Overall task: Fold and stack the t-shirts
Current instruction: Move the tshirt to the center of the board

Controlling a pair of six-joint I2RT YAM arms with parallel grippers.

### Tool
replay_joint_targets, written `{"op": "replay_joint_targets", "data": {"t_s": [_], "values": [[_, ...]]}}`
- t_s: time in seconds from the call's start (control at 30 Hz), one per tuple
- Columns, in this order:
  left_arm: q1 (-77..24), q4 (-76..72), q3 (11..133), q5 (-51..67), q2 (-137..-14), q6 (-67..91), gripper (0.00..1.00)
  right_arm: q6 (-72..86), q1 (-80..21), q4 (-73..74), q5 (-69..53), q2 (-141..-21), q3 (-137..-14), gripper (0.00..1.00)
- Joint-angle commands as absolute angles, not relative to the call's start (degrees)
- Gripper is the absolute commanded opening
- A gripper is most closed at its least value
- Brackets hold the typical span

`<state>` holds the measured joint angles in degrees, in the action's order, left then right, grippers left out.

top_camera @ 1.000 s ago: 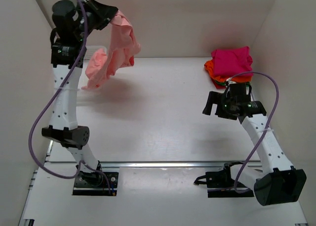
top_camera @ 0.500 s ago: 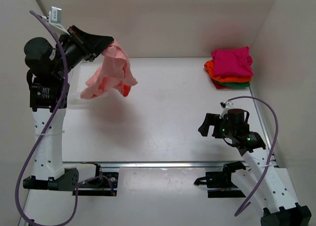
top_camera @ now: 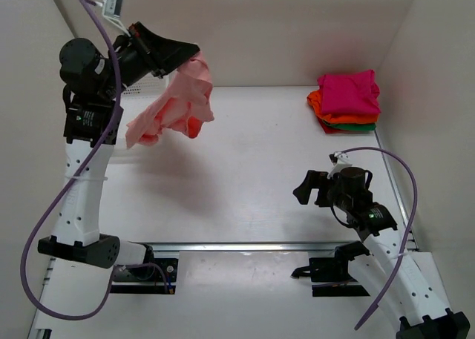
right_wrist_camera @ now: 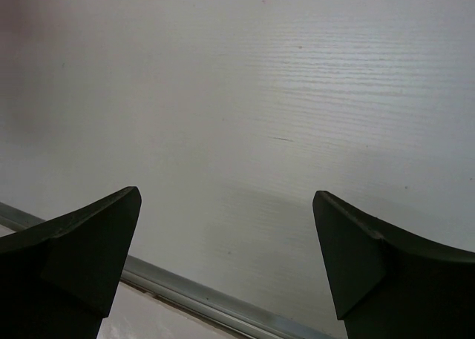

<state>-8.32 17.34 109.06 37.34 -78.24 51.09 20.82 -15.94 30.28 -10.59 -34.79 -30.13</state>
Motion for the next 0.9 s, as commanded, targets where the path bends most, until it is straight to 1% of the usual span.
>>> {"op": "replay_joint_targets", "data": {"t_s": [0.0, 0.07, 0.13, 0.2, 0.27, 0.37, 0.5, 0.63, 0.67, 0.73, 0.77, 0.83, 0.87], "values": [[-13.1, 6.4, 114.1, 43.0, -77.3, 56.6, 0.0, 19.6, -15.5, 27.6, -10.0, -34.4, -32.0, 0.99], [-11.3, 2.5, 114.6, 45.6, -76.4, 60.3, 0.0, 18.9, -14.9, 27.1, -10.5, -34.4, -31.6, 0.99], [-6.3, -6.3, 113.7, 47.4, -73.6, 64.2, 0.0, 18.5, -14.7, 26.6, -10.8, -34.5, -31.0, 0.99], [-3.4, -8.9, 113.8, 48.9, -72.2, 67.0, 0.0, 18.2, -14.7, 26.4, -10.6, -34.7, -30.6, 0.99], [-3.7, -9.1, 114.5, 49.0, -71.8, 67.6, 0.0, 18.3, -15.0, 25.8, -9.6, -34.5, -30.4, 0.99], [-3.6, -15.9, 111.2, 49.9, -70.0, 73.5, 0.0, 18.7, -15.6, 25.1, -9.5, -34.3, -30.2, 0.99], [-3.8, -10.8, 111.1, 49.4, -70.0, 69.9, 0.0, 18.3, -14.9, 25.6, -9.0, -33.8, -30.6, 0.99], [-4.9, -12.0, 105.3, 49.4, -74.1, 68.5, 0.0, 17.8, -13.4, 26.1, -9.9, -32.8, -30.4, 0.99], [-5.5, -11.0, 102.9, 49.7, -75.9, 66.3, 0.0, 18.0, -12.8, 26.3, -10.1, -33.2, -30.4, 0.99], [-6.3, -9.8, 98.1, 46.9, -78.0, 60.7, 0.0, 18.4, -12.7, 26.4, -9.8, -33.1, -30.7, 0.99], [-6.8, -9.1, 94.1, 45.6, -81.2, 57.9, 0.0, 17.9, -13.2, 26.9, -8.9, -33.0, -30.7, 0.99], [-7.2, -7.7, 92.4, 44.7, -84.3, 55.3, 0.0, 18.5, -13.4, 26.5, -8.4, -33.5, -30.7, 0.99], [-7.9, -4.9, 92.7, 42.8, -88.0, 51.6, 0.0, 18.3, -13.0, 26.5, -8.6, -34.1, -30.9, 0.99]]}}
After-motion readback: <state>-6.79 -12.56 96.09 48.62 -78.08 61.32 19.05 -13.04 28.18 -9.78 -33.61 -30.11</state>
